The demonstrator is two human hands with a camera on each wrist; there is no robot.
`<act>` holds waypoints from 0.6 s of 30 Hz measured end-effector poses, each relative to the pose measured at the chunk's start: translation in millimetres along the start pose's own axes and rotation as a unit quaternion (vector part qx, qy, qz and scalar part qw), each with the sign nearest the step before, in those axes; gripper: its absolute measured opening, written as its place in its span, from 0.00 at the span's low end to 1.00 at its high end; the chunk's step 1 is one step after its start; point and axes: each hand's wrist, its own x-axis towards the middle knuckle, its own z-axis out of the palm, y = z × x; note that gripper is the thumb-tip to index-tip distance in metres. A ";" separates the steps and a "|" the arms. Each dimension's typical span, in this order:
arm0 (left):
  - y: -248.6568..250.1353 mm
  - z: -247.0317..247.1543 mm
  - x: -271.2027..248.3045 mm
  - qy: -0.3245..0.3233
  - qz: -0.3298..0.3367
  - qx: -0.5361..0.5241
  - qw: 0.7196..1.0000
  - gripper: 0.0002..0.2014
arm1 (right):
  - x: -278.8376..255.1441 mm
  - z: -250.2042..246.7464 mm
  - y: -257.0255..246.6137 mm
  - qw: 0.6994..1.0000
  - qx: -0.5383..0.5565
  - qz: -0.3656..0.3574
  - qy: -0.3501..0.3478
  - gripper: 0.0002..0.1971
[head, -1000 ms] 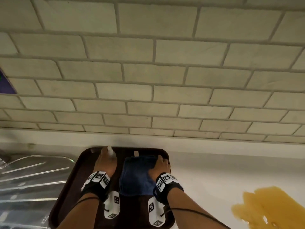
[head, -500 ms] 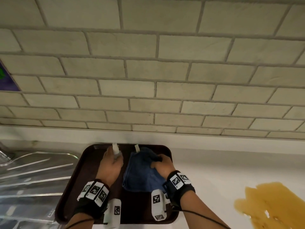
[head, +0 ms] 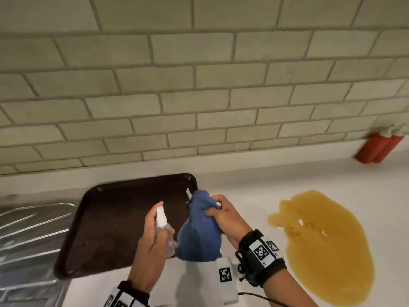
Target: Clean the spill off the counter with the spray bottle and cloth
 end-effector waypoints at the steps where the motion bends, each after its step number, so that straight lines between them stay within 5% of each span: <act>1: 1.0 3.9 -6.3 0.014 -0.017 -0.024 0.999 0.30 | -9.1 -5.2 4.6 1.000 -0.013 0.005 0.010 0.15; 3: -9.1 48.4 -15.1 -0.016 -0.056 -0.048 0.997 0.35 | -38.6 -50.6 25.7 0.999 0.005 0.022 0.040 0.16; 10: -29.6 59.5 -12.7 -0.038 -0.130 -0.052 0.989 0.33 | -51.3 -85.3 61.9 0.994 -0.037 0.082 0.057 0.13; 18: 5.1 103.5 -55.9 -0.100 -0.041 -0.025 0.994 0.25 | -97.4 -148.5 105.1 0.985 -0.076 0.064 0.142 0.21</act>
